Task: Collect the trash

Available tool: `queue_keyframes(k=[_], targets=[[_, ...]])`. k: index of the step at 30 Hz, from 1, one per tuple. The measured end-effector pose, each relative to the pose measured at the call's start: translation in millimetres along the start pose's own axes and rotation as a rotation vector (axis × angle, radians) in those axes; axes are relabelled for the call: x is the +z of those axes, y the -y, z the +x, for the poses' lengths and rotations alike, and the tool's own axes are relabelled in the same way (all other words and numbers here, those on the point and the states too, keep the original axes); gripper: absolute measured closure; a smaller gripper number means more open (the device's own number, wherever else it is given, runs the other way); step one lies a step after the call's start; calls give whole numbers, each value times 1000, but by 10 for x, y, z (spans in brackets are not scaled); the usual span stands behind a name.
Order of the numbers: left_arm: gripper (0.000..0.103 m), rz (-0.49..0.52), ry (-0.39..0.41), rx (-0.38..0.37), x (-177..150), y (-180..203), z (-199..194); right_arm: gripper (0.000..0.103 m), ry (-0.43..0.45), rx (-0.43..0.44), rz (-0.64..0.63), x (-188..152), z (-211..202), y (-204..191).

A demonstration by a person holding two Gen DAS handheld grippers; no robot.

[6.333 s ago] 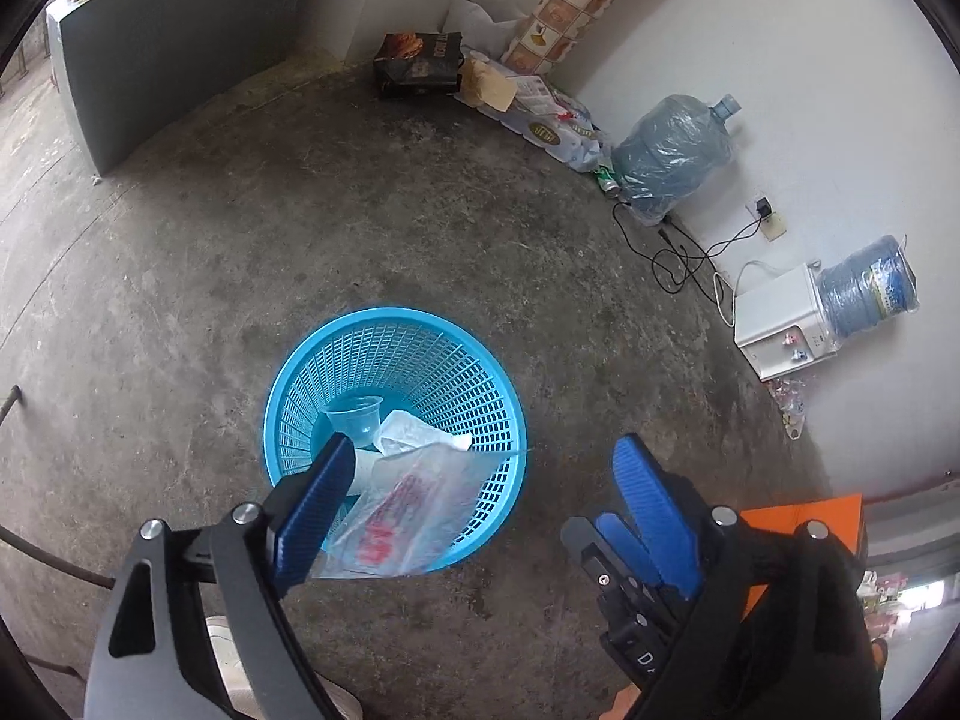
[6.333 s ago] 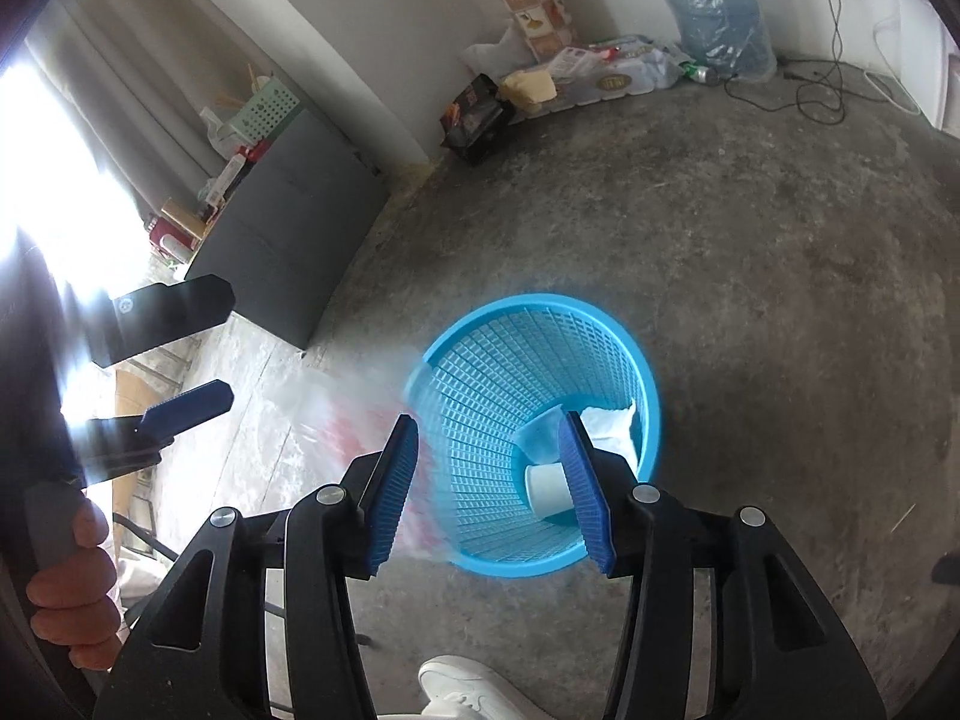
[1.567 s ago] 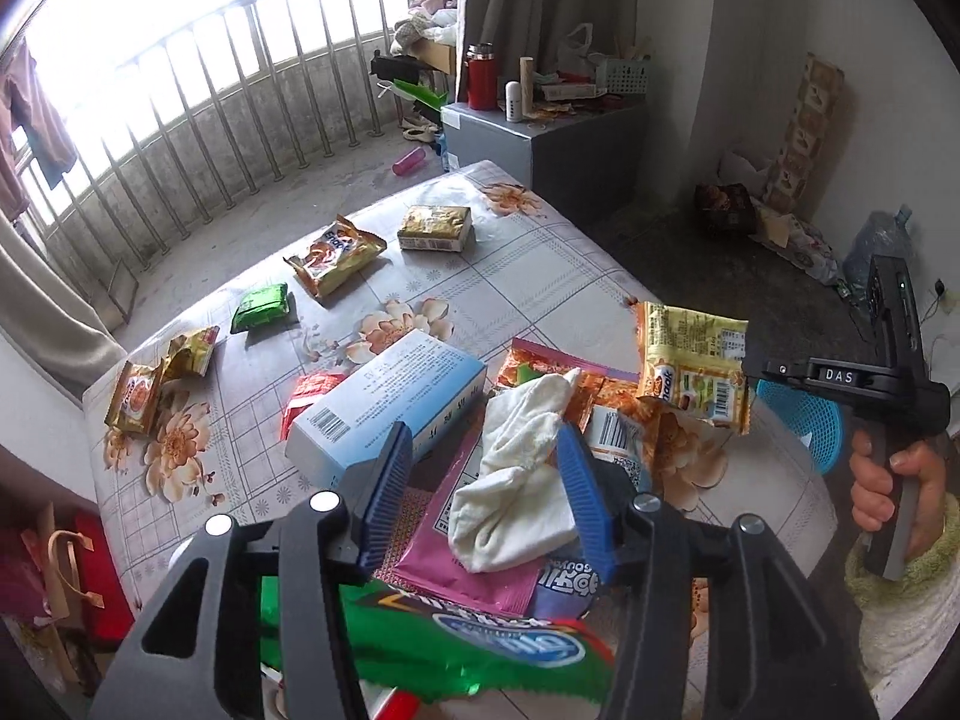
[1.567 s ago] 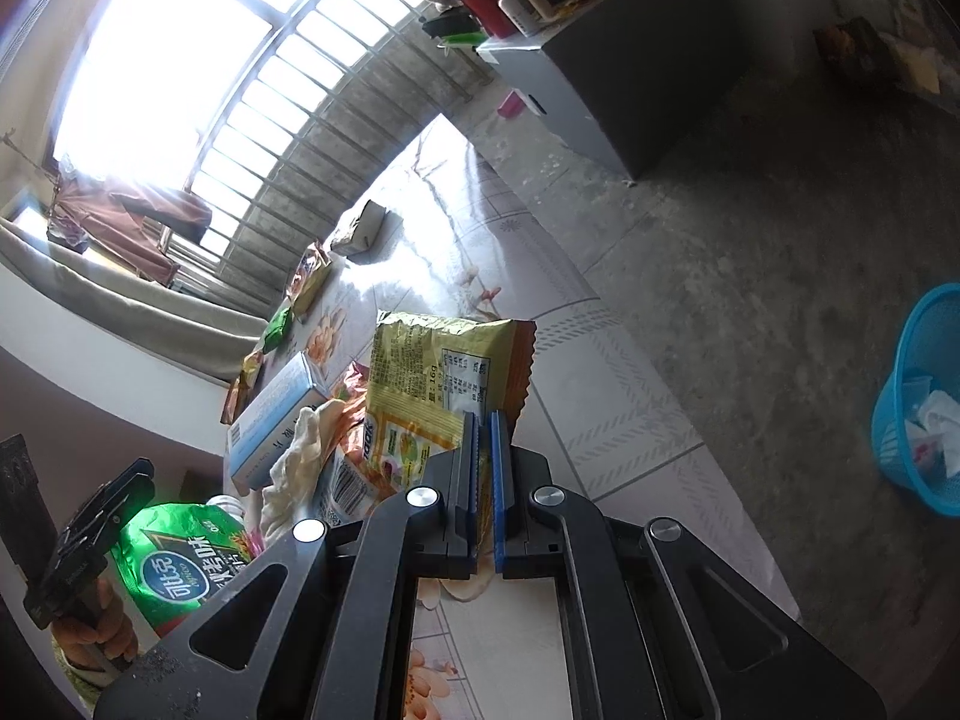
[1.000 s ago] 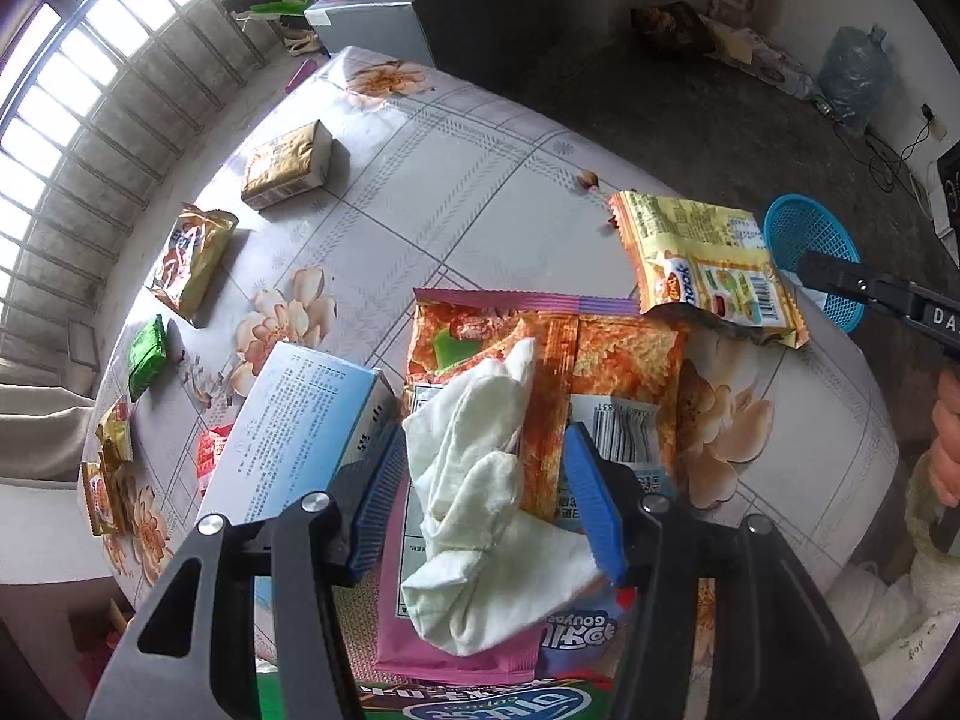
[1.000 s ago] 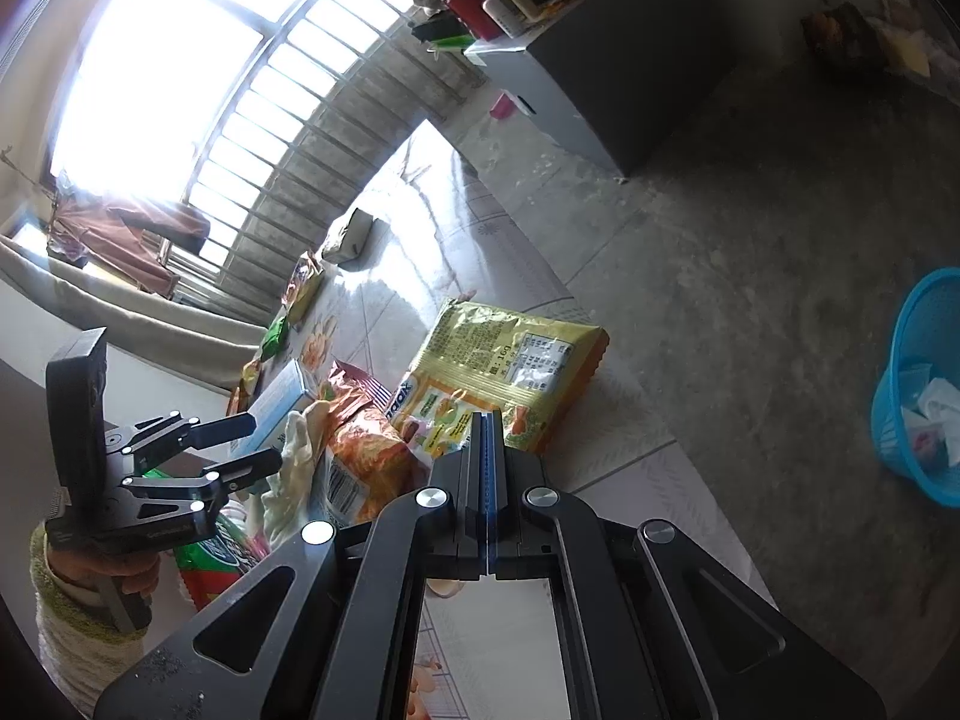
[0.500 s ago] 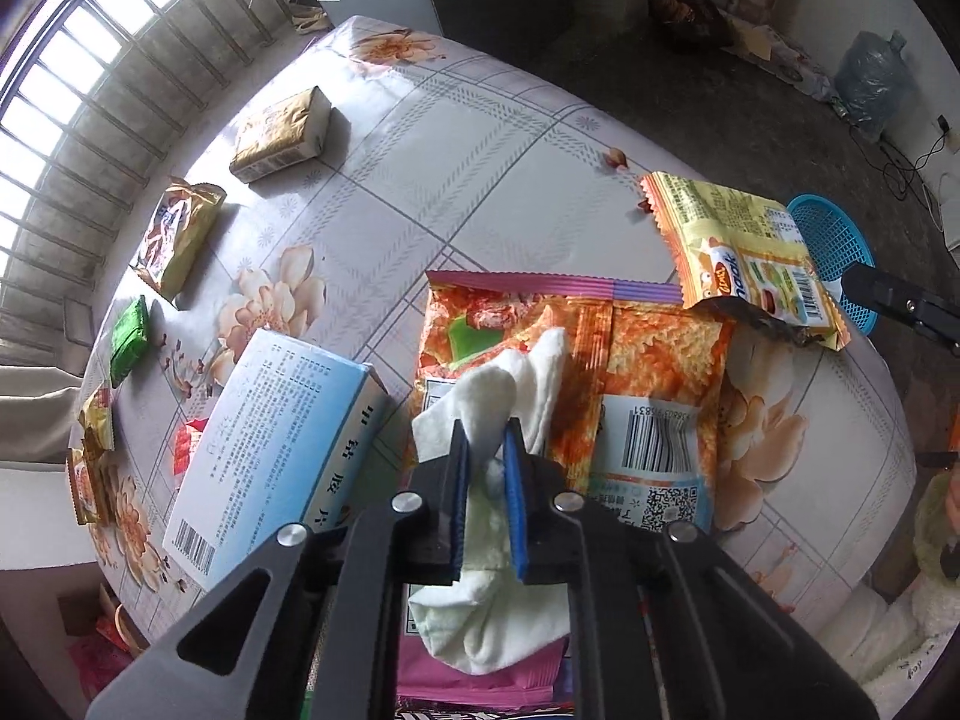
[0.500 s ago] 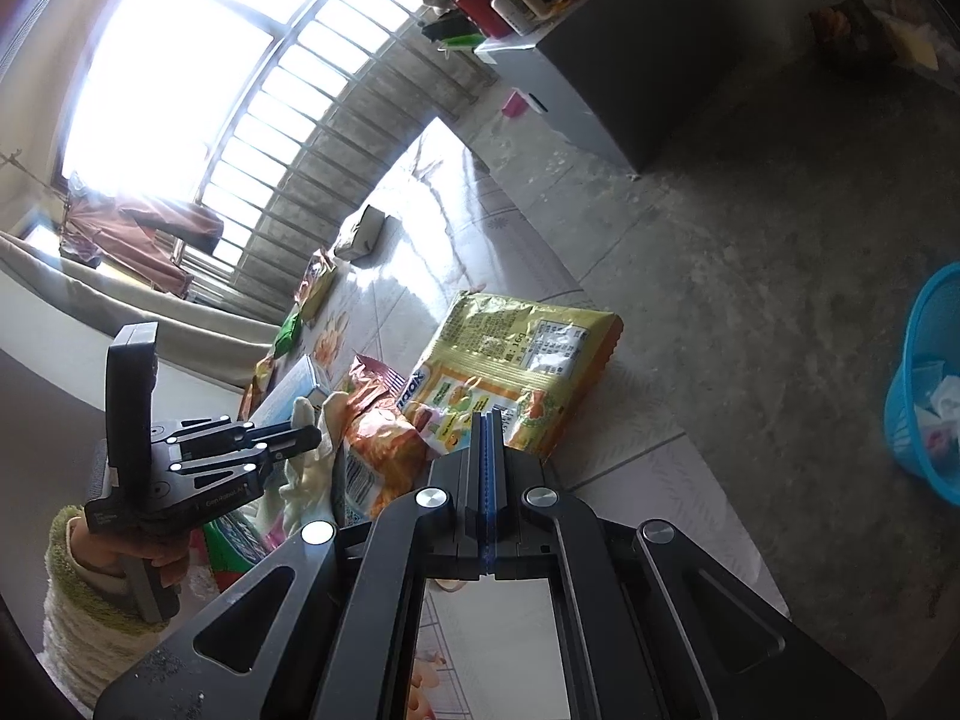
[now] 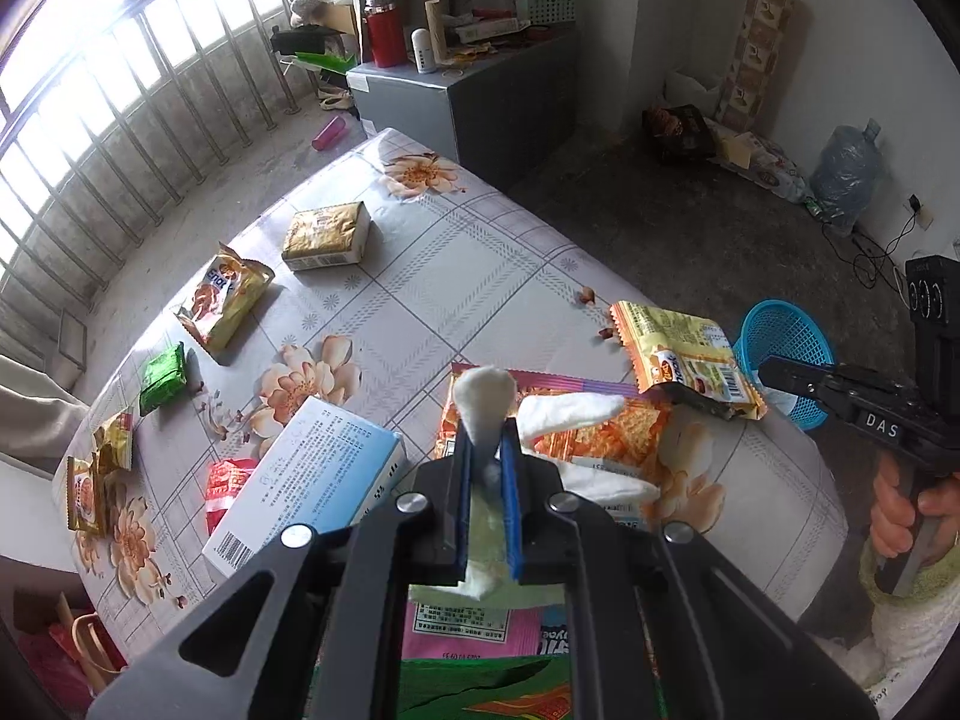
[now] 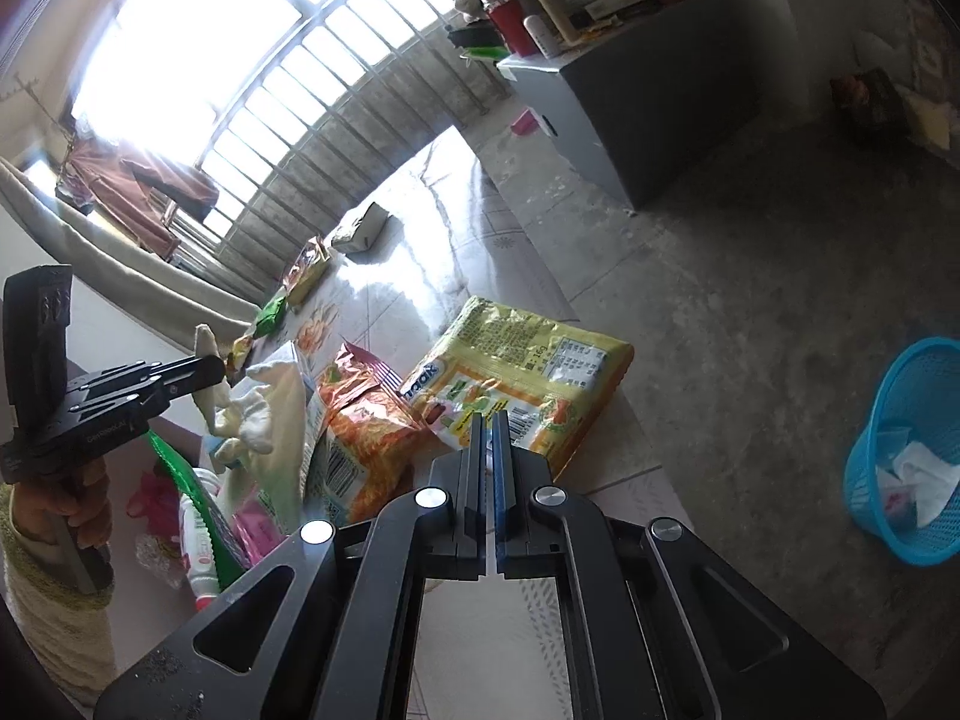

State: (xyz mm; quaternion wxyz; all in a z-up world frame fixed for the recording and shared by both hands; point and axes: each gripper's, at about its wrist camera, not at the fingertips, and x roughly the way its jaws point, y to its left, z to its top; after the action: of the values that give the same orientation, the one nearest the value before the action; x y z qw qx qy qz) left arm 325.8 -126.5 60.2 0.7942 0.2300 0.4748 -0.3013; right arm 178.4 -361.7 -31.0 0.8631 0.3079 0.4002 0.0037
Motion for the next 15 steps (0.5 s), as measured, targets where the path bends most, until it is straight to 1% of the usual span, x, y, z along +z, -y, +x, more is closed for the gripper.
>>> queue_keyframes(k=[1,2,3,4,7,9,11,15], targets=[[95,-4,10,-5,-4,5,-25,88,21,-25,-39,19,2,-36],[95,-8,17,-12,1,6,-49,64,31,-44,-80,37,37,-66],[95,-11,26,-16,10,11,-70,55,17,-46,-114,51,118,-86],[95,-16,36,-20,17,6,-90,54,-16,-50,-150,51,226,-103],[95,-52,77,-43,53,-24,-176,58,-107,-76,-214,-23,508,-131],[95,-75,105,-59,87,-39,-233,58,-97,-118,-259,-57,524,-188],[95,-82,130,-66,119,-29,-275,59,-99,-127,-268,-57,528,-211],[95,-119,180,-89,186,-25,-378,59,-100,-172,-332,-86,545,-270]])
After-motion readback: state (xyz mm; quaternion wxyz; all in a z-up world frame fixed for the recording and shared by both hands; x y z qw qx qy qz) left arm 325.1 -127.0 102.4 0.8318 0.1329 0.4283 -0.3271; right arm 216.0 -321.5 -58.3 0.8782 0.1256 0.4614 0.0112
